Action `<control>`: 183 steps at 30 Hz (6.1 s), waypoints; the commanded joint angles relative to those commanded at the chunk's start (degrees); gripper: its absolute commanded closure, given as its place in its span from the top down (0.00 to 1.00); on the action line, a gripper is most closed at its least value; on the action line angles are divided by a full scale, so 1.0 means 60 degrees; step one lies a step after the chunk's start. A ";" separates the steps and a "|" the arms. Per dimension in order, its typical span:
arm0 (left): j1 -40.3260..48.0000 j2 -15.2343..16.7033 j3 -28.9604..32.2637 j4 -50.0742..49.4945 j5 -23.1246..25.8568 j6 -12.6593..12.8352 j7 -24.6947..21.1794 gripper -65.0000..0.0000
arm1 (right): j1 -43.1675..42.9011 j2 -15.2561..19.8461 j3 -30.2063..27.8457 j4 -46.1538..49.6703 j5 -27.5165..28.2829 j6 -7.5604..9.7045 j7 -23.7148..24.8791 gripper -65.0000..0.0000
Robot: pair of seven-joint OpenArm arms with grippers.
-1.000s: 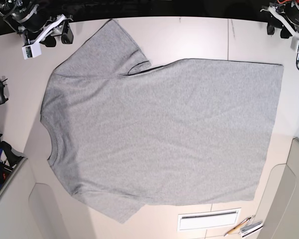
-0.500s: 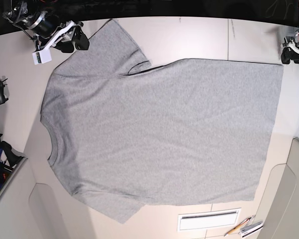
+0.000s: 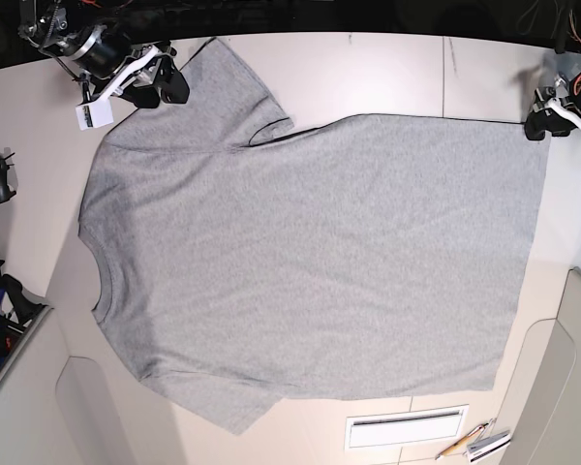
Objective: Fold the T-shirt properly
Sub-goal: 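Grasp the shirt's shoulder and hem corners with both grippers, then lift the grasped edge and pull it across the shirt with both grippers, then lay the folded edge down and smooth it taut with both grippers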
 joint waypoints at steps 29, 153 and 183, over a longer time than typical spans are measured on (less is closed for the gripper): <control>-0.0255 -0.0007 0.0222 -0.0823 0.0561 -0.1858 -0.0736 0.00 | 0.0288 -0.0470 -0.0007 0.0018 -0.0237 0.0754 -0.0047 0.00; -0.5945 0.1213 0.0936 -0.4787 0.2473 0.0193 -0.2492 0.51 | 0.6324 -0.0973 0.2244 -0.4251 -0.0033 0.1239 -0.0273 0.55; -0.4003 0.0627 0.1140 -0.1319 0.2422 -0.0674 -0.0962 0.00 | 0.5442 0.0168 0.3432 -0.3067 0.1027 0.1708 -0.1982 0.00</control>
